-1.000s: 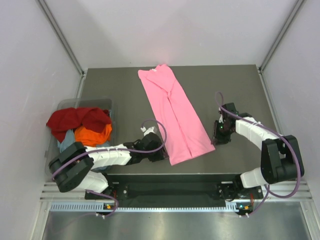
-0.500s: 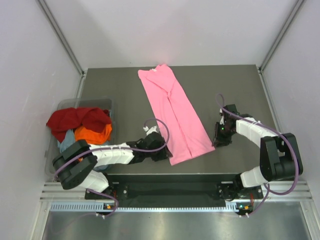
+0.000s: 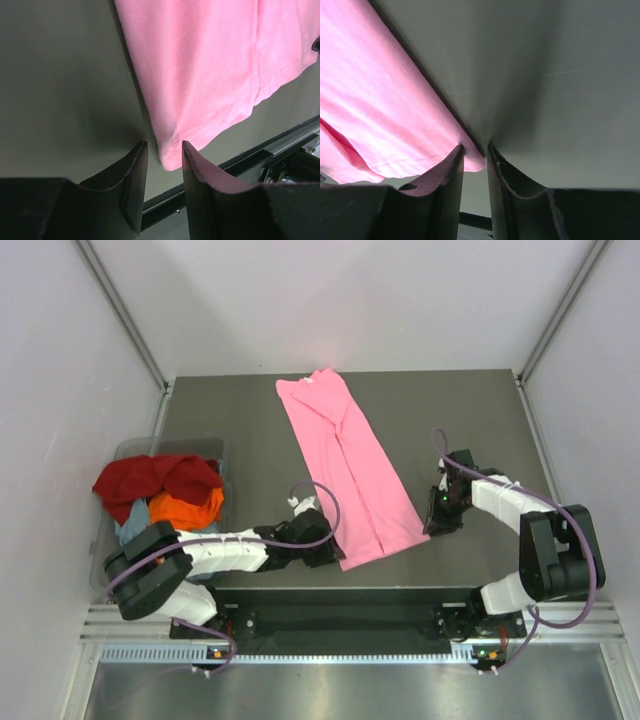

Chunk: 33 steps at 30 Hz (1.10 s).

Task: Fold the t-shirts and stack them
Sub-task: Fold the tshirt

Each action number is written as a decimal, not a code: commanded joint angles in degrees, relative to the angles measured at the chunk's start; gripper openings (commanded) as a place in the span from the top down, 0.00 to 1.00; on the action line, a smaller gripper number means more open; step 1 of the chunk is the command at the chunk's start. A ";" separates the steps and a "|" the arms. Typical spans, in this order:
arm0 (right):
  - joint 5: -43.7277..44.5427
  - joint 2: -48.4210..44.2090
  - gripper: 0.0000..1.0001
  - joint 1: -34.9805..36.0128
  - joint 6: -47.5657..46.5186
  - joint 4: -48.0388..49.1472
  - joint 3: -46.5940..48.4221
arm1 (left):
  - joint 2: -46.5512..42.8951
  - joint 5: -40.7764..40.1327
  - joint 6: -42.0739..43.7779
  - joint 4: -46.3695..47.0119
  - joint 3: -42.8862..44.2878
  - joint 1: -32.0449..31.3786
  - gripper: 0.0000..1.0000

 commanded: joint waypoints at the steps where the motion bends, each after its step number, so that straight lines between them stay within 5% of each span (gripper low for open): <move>1: -0.92 -0.09 0.74 -0.57 0.83 0.94 -0.75 | -2.58 -2.48 -0.39 -4.87 -1.23 -0.79 0.60; 10: -1.28 -0.44 0.76 -0.40 1.00 1.47 -1.45 | -0.05 -1.08 -1.70 -1.89 -1.67 -1.41 0.64; 16: -0.84 -2.02 0.84 -0.40 2.05 1.29 -2.59 | 0.31 -0.98 -1.27 0.48 -1.14 -1.59 0.89; 17: -0.84 -2.20 0.86 -0.40 2.23 1.73 -2.94 | 0.31 -1.07 -1.53 0.22 -0.97 -1.59 0.99; 23: -2.86 -5.62 0.99 0.57 4.95 4.63 -7.33 | -0.48 -1.77 -1.27 -3.99 -0.44 -1.59 1.00; 33: 0.30 -16.08 1.00 14.18 19.44 6.65 -12.35 | -13.82 -7.05 1.99 -20.94 -0.26 -1.59 1.00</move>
